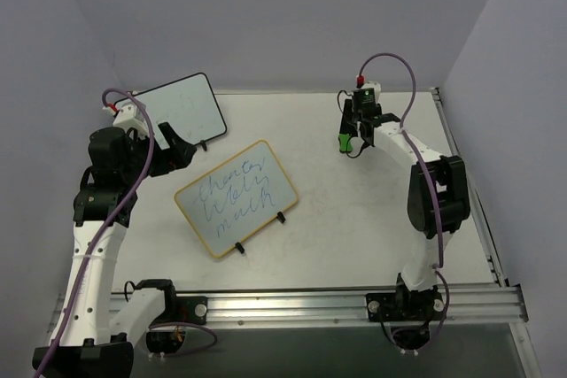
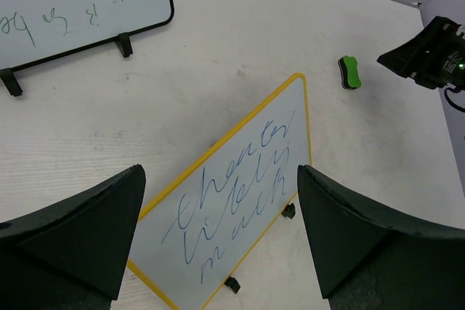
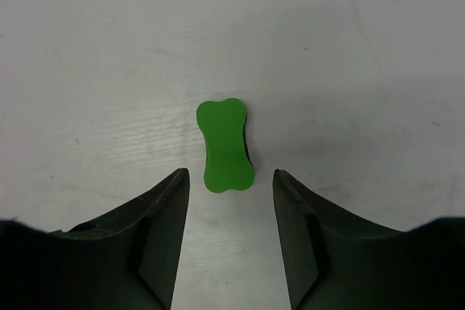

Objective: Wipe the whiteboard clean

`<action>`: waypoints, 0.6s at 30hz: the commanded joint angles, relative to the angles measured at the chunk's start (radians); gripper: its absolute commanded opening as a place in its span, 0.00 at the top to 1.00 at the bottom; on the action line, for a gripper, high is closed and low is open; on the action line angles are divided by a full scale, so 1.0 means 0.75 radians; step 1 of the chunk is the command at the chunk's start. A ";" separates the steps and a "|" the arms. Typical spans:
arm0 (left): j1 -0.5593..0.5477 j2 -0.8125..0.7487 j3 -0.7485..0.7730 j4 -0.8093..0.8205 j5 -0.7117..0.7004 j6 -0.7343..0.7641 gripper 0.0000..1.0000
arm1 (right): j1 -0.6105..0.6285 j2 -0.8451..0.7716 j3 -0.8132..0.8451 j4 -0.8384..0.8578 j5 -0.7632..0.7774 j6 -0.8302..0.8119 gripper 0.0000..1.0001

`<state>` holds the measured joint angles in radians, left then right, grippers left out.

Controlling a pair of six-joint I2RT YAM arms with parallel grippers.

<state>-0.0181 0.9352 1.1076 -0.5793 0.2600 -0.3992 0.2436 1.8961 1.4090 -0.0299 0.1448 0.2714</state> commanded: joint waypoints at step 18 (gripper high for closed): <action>-0.002 -0.007 -0.002 0.044 0.042 0.019 0.06 | -0.016 0.245 0.095 0.067 -0.105 -0.157 0.57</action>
<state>-0.0185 0.9352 1.1057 -0.5789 0.2729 -0.3988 0.2356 2.0460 1.4334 0.0185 0.0486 0.1726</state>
